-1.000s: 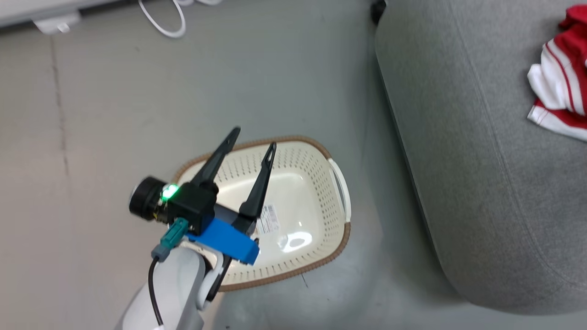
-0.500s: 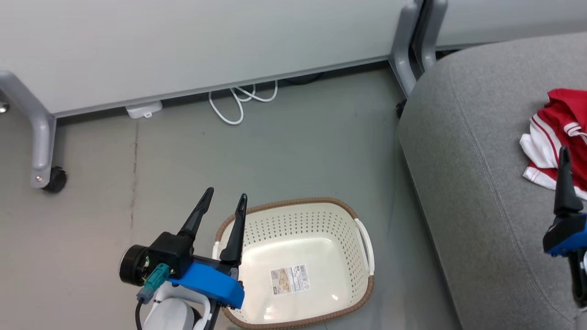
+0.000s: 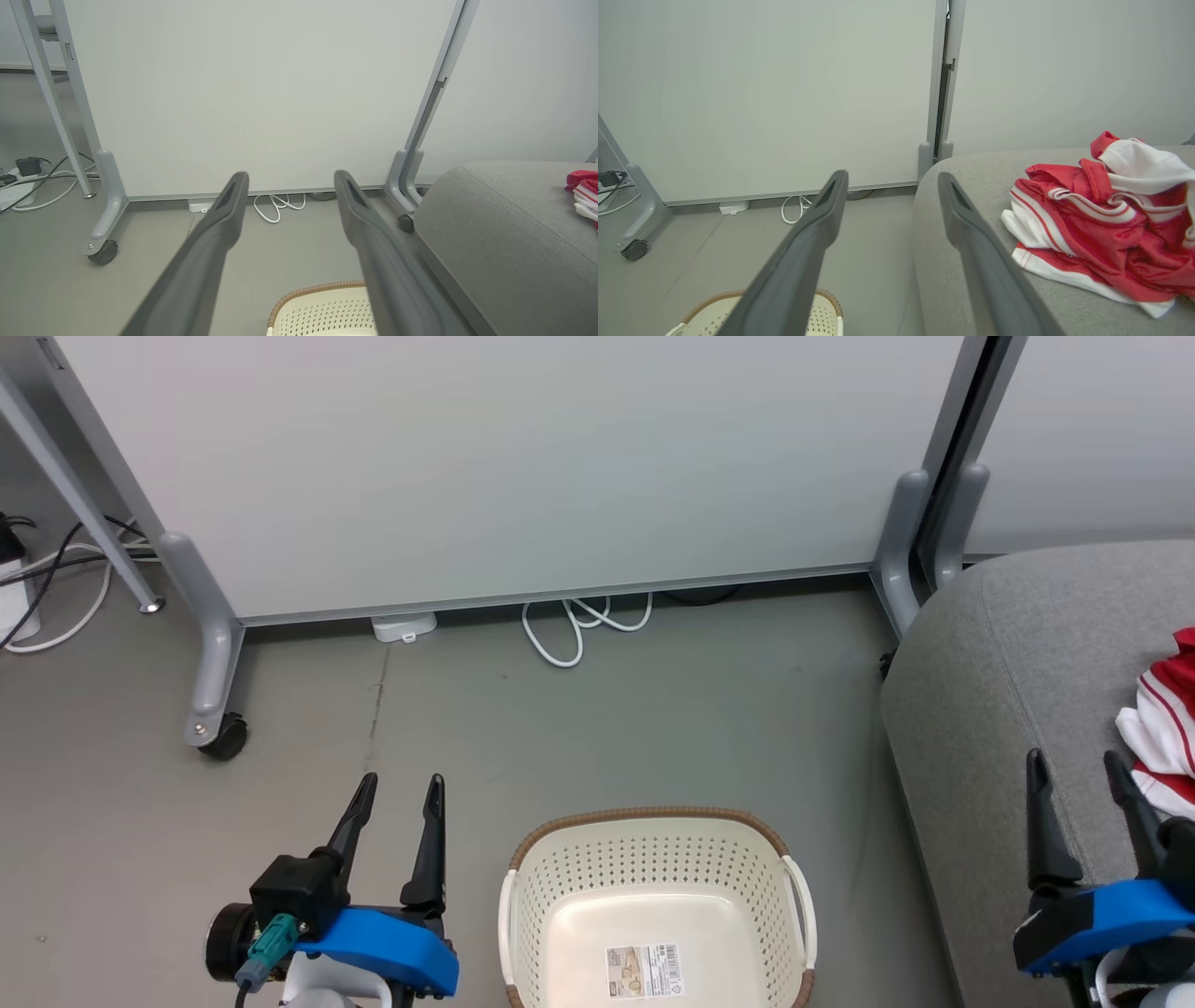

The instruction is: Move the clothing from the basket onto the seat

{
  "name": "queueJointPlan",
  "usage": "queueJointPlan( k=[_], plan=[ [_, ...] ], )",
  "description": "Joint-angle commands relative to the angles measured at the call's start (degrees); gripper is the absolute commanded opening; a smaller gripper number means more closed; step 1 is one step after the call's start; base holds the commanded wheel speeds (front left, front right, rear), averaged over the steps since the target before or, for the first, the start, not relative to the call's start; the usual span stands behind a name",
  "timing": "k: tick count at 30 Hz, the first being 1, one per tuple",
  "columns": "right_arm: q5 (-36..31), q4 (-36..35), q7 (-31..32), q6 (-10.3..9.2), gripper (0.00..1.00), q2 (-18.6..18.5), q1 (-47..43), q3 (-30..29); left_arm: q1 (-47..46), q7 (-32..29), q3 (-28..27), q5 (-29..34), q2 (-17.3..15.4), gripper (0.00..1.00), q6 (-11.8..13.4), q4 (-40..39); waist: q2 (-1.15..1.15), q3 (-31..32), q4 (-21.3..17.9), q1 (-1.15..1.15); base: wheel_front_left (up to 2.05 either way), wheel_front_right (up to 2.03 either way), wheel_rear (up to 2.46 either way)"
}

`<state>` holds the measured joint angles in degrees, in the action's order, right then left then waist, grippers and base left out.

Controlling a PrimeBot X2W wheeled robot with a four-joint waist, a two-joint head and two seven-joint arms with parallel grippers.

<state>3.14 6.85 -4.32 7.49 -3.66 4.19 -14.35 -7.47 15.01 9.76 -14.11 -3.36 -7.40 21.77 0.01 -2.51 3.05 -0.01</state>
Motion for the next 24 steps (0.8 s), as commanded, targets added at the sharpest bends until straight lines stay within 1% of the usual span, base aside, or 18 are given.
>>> queueJointPlan(
  k=[1, 6, 11, 19, 24],
  plan=[
    [0.6, -0.5, -0.5, 0.01, 1.00, 0.5, -2.0, 0.9, 0.5, 0.3, -0.9, 0.1, 0.1, 1.00, -0.1, 0.3, -0.01, 1.0, 1.2, 0.01, 0.00, 0.00, 0.00],
    [1.6, -0.5, -1.5, 0.01, 1.00, 0.8, -4.3, 3.1, 1.2, 0.3, -2.1, 0.3, 0.2, 1.00, -0.1, 1.1, -0.01, 1.6, 2.1, 0.01, 0.00, 0.00, 0.00],
    [4.3, 1.0, -2.5, 0.01, 1.00, 0.8, -5.7, 5.5, 2.2, 0.3, -3.4, 0.4, 0.3, 1.00, -0.1, 1.7, -0.01, 2.4, 2.3, 0.01, 0.00, 0.00, 0.00],
    [5.0, 2.3, -2.9, 0.01, 1.00, 0.8, -6.1, 7.2, 2.8, 0.3, -4.5, 0.3, 0.2, 1.00, -0.1, 2.7, -0.01, 2.7, 2.1, 0.01, 0.00, 0.00, 0.00],
    [4.7, 2.6, -3.0, 0.01, 1.00, 0.8, -5.6, 7.3, 2.5, 0.3, -4.3, 0.1, 0.0, 1.00, -0.1, 2.9, -0.01, 2.7, 1.9, 0.01, 0.00, 0.00, 0.00]
  ],
)
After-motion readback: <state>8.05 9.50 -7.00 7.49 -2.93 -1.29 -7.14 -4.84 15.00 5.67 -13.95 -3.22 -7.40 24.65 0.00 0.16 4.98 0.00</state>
